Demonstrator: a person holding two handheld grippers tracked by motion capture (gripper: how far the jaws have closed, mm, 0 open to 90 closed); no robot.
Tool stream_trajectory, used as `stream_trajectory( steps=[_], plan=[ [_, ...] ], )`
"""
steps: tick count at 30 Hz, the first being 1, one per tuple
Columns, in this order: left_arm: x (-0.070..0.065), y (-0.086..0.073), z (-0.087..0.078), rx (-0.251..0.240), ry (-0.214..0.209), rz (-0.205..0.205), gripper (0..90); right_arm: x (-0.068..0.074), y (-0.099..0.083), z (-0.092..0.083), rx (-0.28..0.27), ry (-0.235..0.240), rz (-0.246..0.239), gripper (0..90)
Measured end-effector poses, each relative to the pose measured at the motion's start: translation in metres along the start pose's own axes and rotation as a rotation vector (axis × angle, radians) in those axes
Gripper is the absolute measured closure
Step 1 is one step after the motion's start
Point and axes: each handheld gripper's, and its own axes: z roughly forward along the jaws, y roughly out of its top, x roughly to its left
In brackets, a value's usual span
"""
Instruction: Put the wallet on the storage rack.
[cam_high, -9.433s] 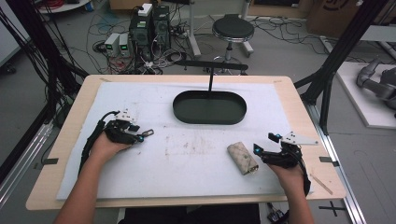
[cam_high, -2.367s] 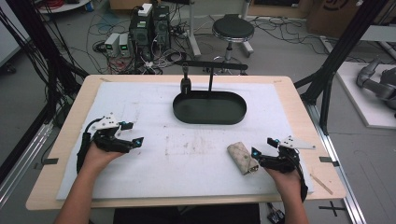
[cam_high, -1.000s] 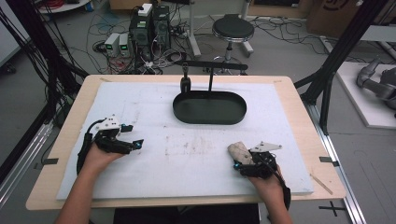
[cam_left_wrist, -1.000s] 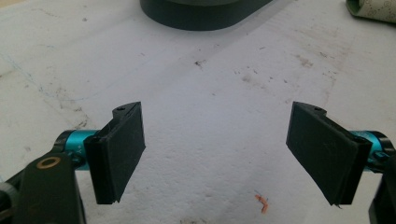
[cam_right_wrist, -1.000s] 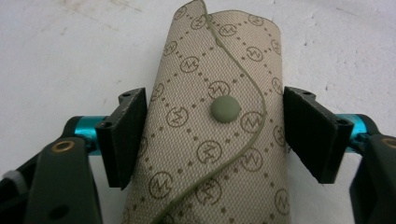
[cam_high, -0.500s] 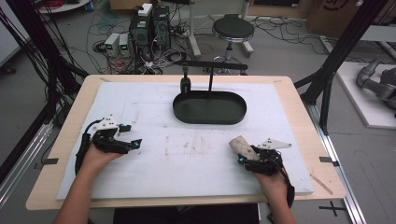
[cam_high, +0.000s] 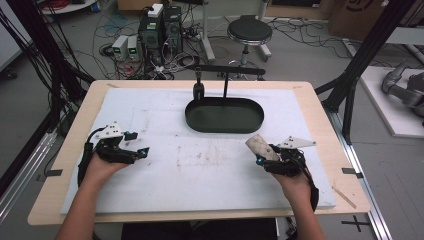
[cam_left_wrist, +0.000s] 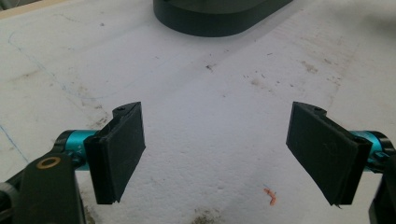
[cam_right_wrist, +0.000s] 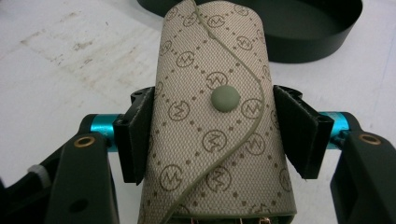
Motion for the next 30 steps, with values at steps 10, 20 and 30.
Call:
stream_trajectory(
  steps=[10, 20, 30],
  plan=[
    [-0.001, 0.001, -0.002, -0.001, -0.006, 0.007, 19.4, -0.009, 0.036, 0.006, -0.008, 0.0, -0.039, 34.8],
    [-0.006, 0.002, -0.003, 0.004, -0.018, 0.038, 19.4, -0.014, 0.076, 0.016, 0.007, 0.005, -0.102, 34.7],
    [-0.007, 0.002, -0.003, 0.028, 0.002, 0.061, 19.4, -0.024, 0.104, 0.037, 0.033, 0.016, -0.157, 34.7]
  ],
)
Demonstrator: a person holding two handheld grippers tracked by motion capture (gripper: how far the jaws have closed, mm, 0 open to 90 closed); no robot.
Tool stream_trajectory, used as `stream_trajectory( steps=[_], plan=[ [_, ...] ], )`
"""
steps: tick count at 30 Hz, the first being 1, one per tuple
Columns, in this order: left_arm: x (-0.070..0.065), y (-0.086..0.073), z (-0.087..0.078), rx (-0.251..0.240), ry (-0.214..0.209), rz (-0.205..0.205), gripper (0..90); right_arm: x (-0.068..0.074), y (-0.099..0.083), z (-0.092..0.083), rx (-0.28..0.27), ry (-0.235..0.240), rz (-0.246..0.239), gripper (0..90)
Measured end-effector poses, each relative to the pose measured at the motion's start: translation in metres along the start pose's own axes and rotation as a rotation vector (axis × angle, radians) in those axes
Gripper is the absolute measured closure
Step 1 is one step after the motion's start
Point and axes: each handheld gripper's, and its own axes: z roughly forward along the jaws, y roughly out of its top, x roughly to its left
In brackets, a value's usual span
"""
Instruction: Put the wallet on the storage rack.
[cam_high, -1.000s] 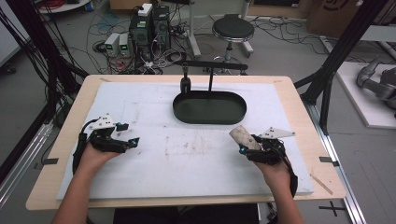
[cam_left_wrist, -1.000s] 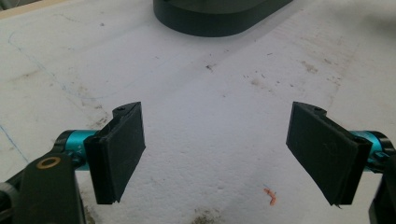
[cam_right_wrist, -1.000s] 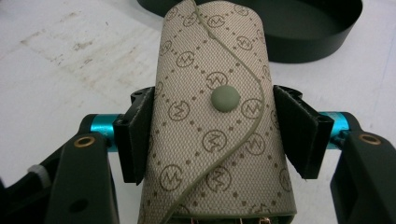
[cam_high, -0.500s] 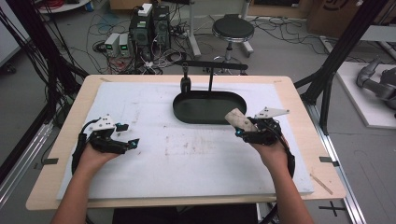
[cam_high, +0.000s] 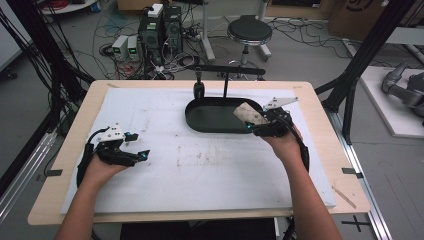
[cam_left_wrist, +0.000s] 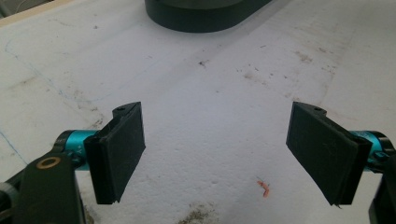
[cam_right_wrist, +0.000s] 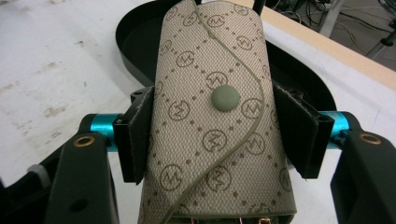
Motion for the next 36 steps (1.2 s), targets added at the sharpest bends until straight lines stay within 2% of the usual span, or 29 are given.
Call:
stream_trajectory(
  steps=[8, 14, 21, 26, 29, 31, 33, 36],
  plan=[
    [-0.001, 0.0, -0.002, -0.015, -0.001, -0.006, 19.4, -0.008, 0.014, 0.028, -0.002, 0.02, -0.025, 34.7],
    [0.0, -0.001, -0.005, -0.025, 0.006, -0.013, 19.4, -0.012, 0.025, 0.049, 0.036, 0.07, -0.079, 34.7],
    [0.002, -0.001, -0.005, -0.028, 0.009, -0.016, 19.4, -0.019, 0.04, 0.068, 0.035, 0.121, -0.113, 34.7],
    [0.003, -0.002, -0.005, -0.022, 0.012, -0.018, 19.4, -0.018, 0.044, 0.087, 0.059, 0.153, -0.142, 34.7],
    [0.004, -0.002, -0.005, -0.02, 0.014, -0.017, 19.4, -0.015, 0.047, 0.102, 0.103, 0.161, -0.15, 34.7],
    [0.004, -0.003, -0.005, -0.019, 0.018, -0.021, 19.4, -0.012, 0.048, 0.109, 0.101, 0.17, -0.14, 34.7],
    [0.005, -0.003, -0.006, -0.021, 0.016, -0.024, 19.4, -0.011, 0.049, 0.117, 0.102, 0.166, -0.162, 34.8],
    [0.004, -0.003, -0.006, -0.02, 0.018, -0.023, 19.4, -0.012, 0.047, 0.127, 0.111, 0.162, -0.161, 34.8]
  ],
)
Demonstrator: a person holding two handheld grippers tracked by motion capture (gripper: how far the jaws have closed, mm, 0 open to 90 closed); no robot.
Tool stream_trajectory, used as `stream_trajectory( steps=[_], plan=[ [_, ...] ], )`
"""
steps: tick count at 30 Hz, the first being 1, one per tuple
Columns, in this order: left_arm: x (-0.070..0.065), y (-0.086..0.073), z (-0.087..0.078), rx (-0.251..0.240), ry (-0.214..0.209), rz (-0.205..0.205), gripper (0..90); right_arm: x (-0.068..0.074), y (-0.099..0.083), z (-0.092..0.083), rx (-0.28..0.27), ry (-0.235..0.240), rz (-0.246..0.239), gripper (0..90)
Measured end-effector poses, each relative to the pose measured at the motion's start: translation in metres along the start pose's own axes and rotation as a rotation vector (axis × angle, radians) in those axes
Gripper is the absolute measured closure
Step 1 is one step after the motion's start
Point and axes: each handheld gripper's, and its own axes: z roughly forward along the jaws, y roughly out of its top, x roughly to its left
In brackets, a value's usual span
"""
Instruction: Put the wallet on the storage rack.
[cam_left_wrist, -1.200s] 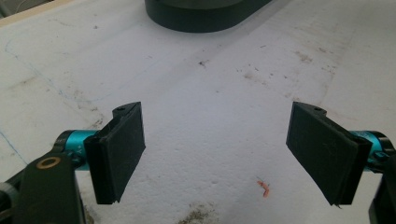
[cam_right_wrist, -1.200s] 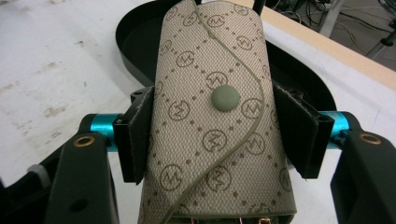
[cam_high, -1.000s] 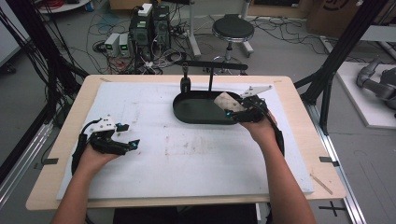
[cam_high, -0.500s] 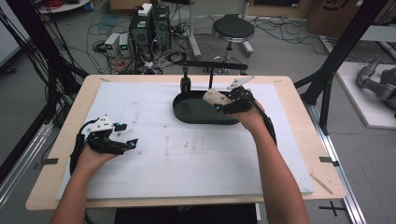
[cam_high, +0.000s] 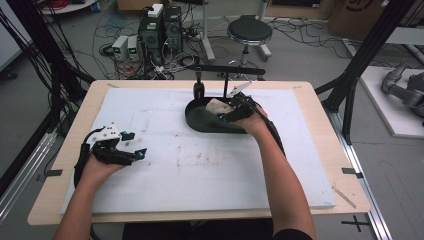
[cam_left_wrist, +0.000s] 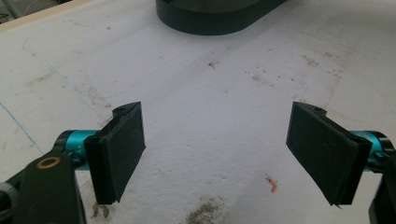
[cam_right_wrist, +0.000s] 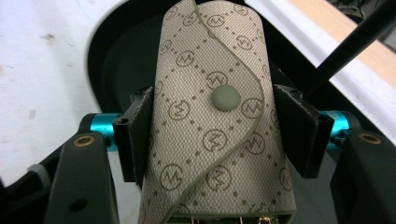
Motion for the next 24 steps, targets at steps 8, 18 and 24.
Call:
stream_trajectory(
  steps=[8, 18, 24],
  plan=[
    [0.001, -0.001, 0.0, 0.005, 0.001, 0.0, 19.4, -0.007, -0.002, 0.023, 0.06, -0.011, 0.014, 34.7],
    [0.001, -0.001, 0.001, 0.008, -0.003, 0.002, 19.4, -0.009, -0.01, 0.042, 0.121, -0.04, 0.021, 33.7],
    [0.001, -0.002, 0.0, 0.012, -0.003, 0.001, 19.4, -0.01, -0.01, 0.042, 0.111, -0.057, 0.037, 30.4]
  ],
)
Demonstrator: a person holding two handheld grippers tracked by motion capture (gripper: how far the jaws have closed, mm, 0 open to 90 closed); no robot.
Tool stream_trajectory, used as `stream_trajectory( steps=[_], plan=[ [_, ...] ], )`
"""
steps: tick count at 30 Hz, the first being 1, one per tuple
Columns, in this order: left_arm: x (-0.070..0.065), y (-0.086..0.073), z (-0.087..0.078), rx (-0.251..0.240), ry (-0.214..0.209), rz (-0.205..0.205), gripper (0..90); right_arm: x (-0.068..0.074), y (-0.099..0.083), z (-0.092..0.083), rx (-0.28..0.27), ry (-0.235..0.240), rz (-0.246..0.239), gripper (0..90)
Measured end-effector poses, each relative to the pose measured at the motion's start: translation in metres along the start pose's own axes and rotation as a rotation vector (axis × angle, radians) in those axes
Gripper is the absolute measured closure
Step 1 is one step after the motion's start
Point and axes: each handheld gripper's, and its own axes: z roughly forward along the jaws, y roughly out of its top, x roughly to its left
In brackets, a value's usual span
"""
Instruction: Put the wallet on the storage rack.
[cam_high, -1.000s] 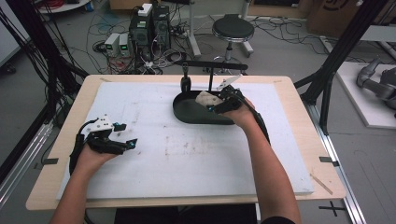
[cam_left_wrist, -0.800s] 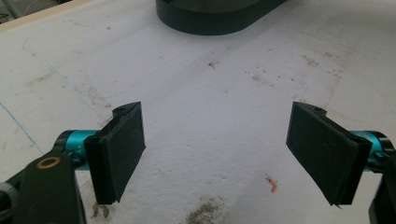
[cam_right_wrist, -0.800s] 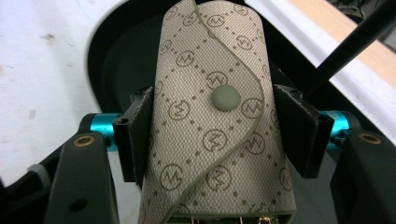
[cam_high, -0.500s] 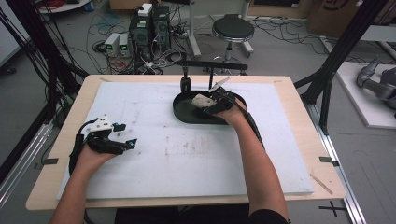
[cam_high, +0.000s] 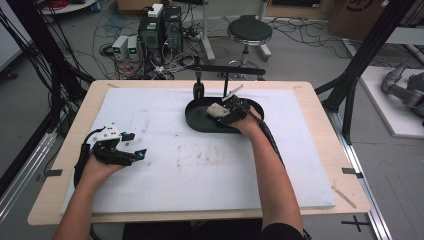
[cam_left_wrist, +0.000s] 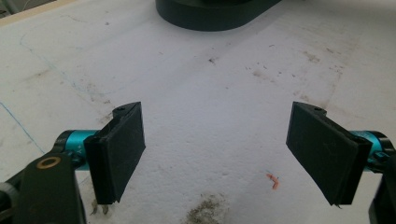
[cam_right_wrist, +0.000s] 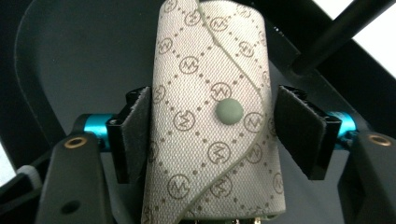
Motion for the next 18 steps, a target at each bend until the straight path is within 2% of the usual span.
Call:
stream_trajectory(
  steps=[2, 4, 7, 13, 18],
  plan=[
    [0.0, 0.0, 0.0, 0.0, 0.0, -0.001, 19.4, 0.0, 0.0, -0.002, -0.004, -0.001, 0.01, 27.7],
    [0.0, 0.0, 0.0, -0.001, -0.002, -0.002, 19.4, 0.0, 0.001, -0.006, -0.003, 0.001, 0.04, 24.6],
    [0.0, 0.0, 0.001, -0.002, -0.001, -0.006, 19.4, 0.0, 0.001, -0.013, -0.013, -0.002, 0.051, 22.0],
    [0.0, 0.0, 0.002, 0.0, -0.002, -0.001, 19.4, 0.001, 0.003, -0.034, -0.047, -0.005, 0.029, 21.7],
    [0.0, 0.001, 0.002, -0.008, 0.001, -0.005, 19.4, 0.002, 0.0, -0.054, -0.087, -0.013, 0.04, 21.7]
  ],
)
